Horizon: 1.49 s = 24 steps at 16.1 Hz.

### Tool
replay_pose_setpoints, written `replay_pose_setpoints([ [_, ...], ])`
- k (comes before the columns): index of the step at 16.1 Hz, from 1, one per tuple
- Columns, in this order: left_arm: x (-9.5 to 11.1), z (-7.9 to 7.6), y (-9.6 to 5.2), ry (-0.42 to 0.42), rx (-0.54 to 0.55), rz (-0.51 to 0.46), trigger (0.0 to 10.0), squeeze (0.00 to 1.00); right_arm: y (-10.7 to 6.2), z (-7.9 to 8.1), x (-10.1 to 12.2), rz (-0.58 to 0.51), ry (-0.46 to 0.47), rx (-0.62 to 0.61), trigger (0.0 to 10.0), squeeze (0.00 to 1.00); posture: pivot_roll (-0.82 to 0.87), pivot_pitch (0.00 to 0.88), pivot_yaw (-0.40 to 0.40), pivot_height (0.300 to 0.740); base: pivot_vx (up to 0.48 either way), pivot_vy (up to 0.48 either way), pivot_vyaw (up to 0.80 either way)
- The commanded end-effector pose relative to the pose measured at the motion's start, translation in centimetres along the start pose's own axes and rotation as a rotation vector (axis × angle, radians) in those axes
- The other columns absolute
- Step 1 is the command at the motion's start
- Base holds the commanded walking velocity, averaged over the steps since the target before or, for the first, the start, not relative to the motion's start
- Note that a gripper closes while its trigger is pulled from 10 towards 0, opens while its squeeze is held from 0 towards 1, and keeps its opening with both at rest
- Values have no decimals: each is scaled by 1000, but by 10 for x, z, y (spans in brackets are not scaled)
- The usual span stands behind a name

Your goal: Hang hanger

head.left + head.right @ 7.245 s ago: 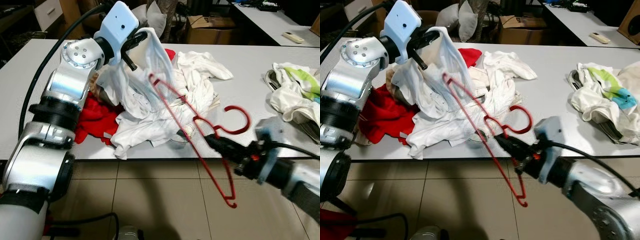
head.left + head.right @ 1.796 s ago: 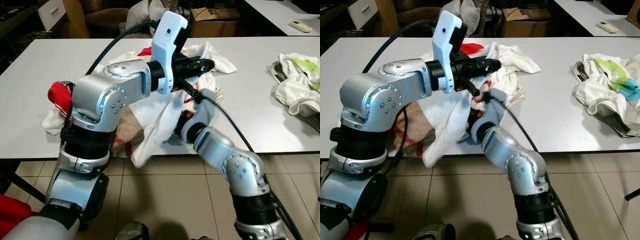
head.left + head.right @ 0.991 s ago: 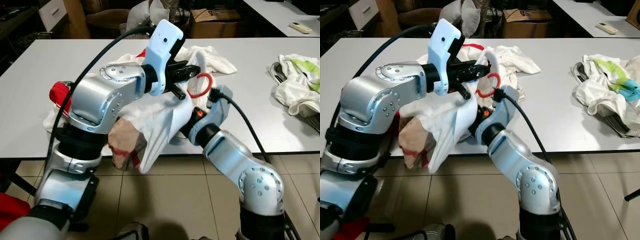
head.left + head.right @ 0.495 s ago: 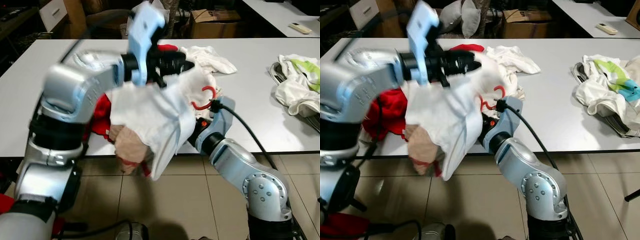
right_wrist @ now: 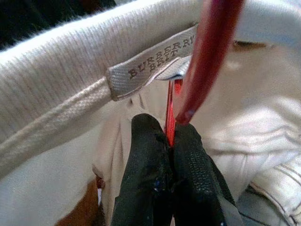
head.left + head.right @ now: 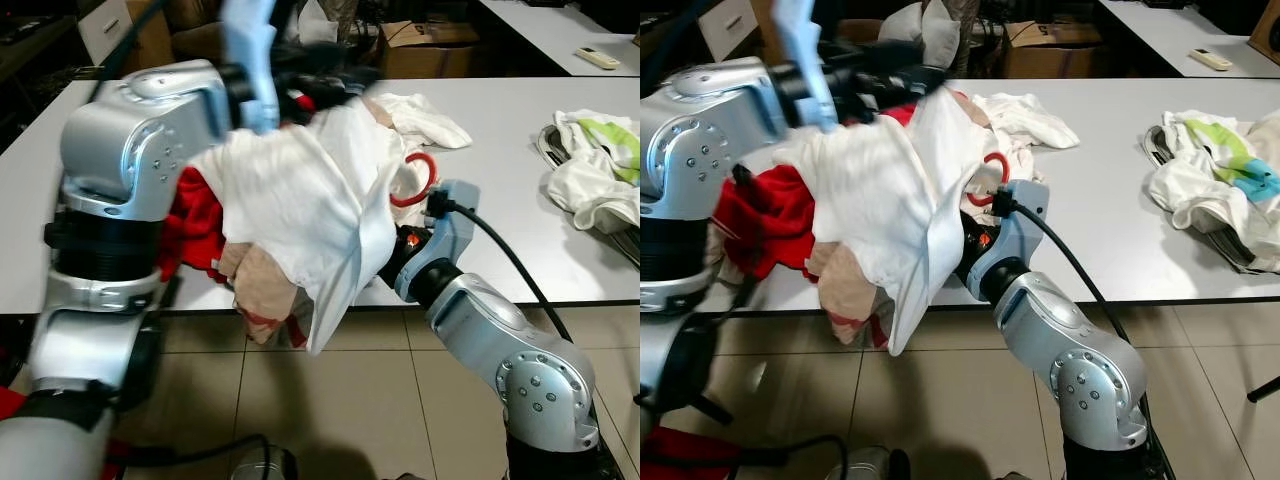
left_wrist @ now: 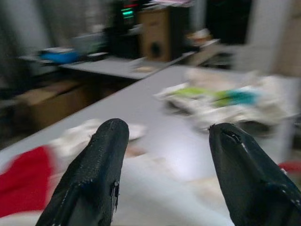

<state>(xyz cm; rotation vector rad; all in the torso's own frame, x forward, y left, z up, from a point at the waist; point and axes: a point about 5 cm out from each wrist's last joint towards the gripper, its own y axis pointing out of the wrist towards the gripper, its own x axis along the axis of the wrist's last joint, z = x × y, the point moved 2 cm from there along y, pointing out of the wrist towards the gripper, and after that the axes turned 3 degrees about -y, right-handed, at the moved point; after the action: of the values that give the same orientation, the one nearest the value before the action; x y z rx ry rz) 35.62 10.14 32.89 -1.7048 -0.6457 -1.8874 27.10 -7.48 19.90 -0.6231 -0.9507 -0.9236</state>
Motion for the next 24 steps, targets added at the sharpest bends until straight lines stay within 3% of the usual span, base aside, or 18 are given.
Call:
replay_pose_setpoints([
  [1,-15,11,-9,21,69,41,10000,0,-8,2,9,-55,-1,37,10000,0,25,12,31,740,0,0,0],
  [3,-30,22,-20,-25,174,47,10000,0,-13,0,10,-65,-3,49,10000,0,22,24,32,740,0,0,0],
  [5,-67,32,-53,-47,349,79,10000,0,-22,-3,13,-77,-19,61,10000,0,22,37,23,740,0,0,0],
  [6,-86,25,-72,-58,391,77,10000,0,-28,3,16,-99,3,122,10000,0,26,47,10,740,0,0,800],
  [8,-96,17,-84,-71,419,76,10000,0,-32,8,19,-112,13,170,10000,0,30,51,3,740,0,0,800],
  [10,-123,-4,-112,-104,484,112,10000,0,-48,10,17,-103,13,264,10000,0,36,62,-9,740,0,0,800],
  [12,-133,-24,-122,-130,517,109,10000,0,-59,8,16,-98,43,307,10000,0,42,68,-11,740,0,0,800],
  [15,-149,-43,-125,-132,550,117,10000,0,-76,3,11,-103,115,376,10000,0,41,71,-10,740,0,0,800],
  [19,-151,-44,-127,-100,547,146,10000,0,-85,-2,4,-74,129,381,10000,0,41,75,-4,740,0,0,800],
  [24,-161,-53,-122,-137,539,172,10000,0,-91,-6,-2,-44,127,367,10000,0,31,81,-12,740,0,0,800],
])
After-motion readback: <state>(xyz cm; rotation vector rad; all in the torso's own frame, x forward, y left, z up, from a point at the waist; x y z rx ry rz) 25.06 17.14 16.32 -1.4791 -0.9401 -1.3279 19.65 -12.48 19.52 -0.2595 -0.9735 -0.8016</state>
